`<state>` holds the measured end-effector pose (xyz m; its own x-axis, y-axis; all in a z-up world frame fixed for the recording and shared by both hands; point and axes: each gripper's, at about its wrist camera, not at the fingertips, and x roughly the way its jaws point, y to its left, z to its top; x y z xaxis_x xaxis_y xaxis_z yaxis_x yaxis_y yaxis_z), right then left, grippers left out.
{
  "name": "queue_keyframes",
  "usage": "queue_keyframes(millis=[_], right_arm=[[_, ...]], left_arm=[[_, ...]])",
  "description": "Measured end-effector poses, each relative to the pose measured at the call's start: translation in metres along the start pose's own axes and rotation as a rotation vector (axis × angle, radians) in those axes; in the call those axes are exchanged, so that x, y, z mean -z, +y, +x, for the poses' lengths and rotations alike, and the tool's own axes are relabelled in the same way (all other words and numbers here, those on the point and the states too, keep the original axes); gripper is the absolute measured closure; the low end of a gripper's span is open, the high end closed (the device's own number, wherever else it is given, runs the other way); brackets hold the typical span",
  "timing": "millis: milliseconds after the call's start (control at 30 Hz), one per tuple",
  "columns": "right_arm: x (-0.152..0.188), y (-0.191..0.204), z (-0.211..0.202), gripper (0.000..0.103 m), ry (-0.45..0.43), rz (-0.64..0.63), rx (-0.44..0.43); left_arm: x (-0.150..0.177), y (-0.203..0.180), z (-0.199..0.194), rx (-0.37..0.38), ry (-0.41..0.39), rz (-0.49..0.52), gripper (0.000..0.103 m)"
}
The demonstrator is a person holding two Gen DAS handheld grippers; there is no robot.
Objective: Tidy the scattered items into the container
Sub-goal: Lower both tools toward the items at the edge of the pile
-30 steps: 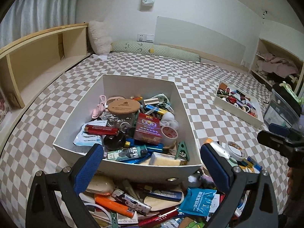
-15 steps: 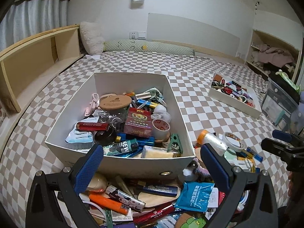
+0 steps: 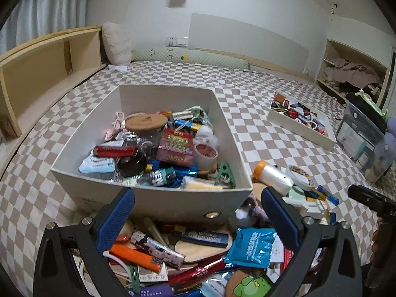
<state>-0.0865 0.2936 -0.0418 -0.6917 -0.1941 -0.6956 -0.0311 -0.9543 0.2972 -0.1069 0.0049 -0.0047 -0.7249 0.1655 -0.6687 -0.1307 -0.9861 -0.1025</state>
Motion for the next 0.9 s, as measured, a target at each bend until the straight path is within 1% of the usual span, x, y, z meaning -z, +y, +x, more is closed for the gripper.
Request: queue_keyframes(millis=[133, 300, 400, 500, 633, 767, 900], right_arm=[[0.011, -0.008, 0.001, 0.0, -0.015, 0.021, 0.028], [0.026, -0.015, 0.009, 0.0, 0.006, 0.044, 0.004], [0.033, -0.015, 0.015, 0.0, 0.027, 0.041, 0.003], [0.038, -0.014, 0.017, 0.0, 0.037, 0.035, -0.02], [0.042, -0.013, 0.017, 0.0, 0.039, 0.035, -0.049], [0.045, -0.015, 0.021, 0.0, 0.074, 0.048, -0.088], [0.048, -0.014, 0.023, 0.0, 0.082, 0.046, -0.093]], left_arm=[[0.012, 0.003, 0.004, -0.01, 0.035, 0.002, 0.0], [0.033, 0.007, 0.014, -0.025, 0.111, -0.011, 0.0], [0.047, 0.008, 0.02, -0.04, 0.166, -0.008, 0.0], [0.058, 0.01, 0.025, -0.047, 0.216, -0.017, 0.0], [0.069, 0.013, 0.024, -0.065, 0.244, -0.032, 0.0], [0.082, 0.016, 0.024, -0.102, 0.268, -0.049, 0.0], [0.095, 0.021, 0.02, -0.121, 0.291, -0.078, 0.001]])
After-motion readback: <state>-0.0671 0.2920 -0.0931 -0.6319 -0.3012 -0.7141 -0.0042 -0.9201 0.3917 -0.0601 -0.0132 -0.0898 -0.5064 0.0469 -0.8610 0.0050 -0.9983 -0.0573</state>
